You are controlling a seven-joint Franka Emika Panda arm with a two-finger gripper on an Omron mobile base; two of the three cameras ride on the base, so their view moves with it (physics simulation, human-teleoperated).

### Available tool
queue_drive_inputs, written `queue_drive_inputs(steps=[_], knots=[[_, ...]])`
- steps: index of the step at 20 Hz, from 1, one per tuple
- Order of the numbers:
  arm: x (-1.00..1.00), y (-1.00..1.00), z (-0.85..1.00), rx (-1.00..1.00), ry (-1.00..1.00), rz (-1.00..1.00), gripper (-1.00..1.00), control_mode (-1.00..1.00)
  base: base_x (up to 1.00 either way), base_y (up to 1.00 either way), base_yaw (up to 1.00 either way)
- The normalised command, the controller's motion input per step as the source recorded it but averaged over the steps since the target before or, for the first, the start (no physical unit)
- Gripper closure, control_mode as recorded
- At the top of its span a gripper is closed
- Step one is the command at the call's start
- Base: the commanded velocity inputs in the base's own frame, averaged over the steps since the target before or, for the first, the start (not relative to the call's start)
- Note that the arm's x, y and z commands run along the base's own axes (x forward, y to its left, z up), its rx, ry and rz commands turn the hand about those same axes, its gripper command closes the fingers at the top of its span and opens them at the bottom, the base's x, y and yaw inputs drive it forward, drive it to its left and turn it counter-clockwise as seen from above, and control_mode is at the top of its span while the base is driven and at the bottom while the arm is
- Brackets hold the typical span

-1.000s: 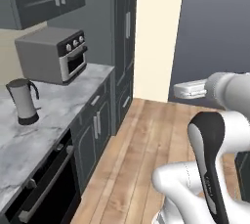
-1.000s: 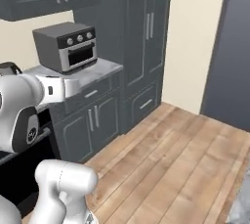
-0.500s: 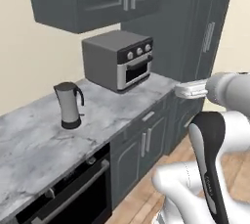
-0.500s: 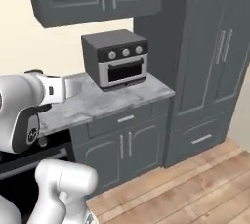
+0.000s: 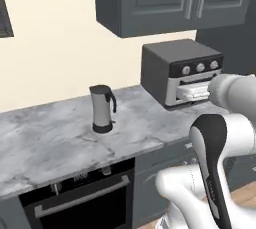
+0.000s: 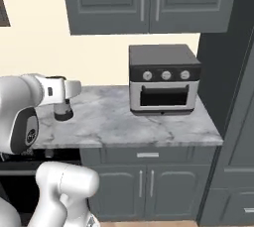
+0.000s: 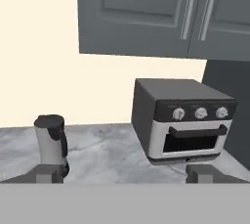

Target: Navigate to the toaster oven.

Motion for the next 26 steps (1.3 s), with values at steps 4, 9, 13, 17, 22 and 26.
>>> queue_drive_inputs(steps=[4, 9, 13, 17, 22, 26], knots=[[0.0, 0.0, 0.0, 0.0, 0.0, 0.0, -1.0, 1.0, 0.0, -1.0, 0.4], [0.0, 0.0, 0.0, 0.0, 0.0, 0.0, -1.0, 1.0, 0.25, -0.98, 0.24], [0.0, 0.0, 0.0, 0.0, 0.0, 0.0, -1.0, 1.0, 0.14, -0.69, 0.25], [0.0, 0.0, 0.0, 0.0, 0.0, 0.0, -1.0, 1.0, 0.78, -0.29, 0.22], [0.0, 0.0, 0.0, 0.0, 0.0, 0.0, -1.0, 1.0, 1.0, 0.05, 0.03], [0.0, 0.0, 0.0, 0.0, 0.0, 0.0, -1.0, 1.0, 1.0, -0.2, 0.0]])
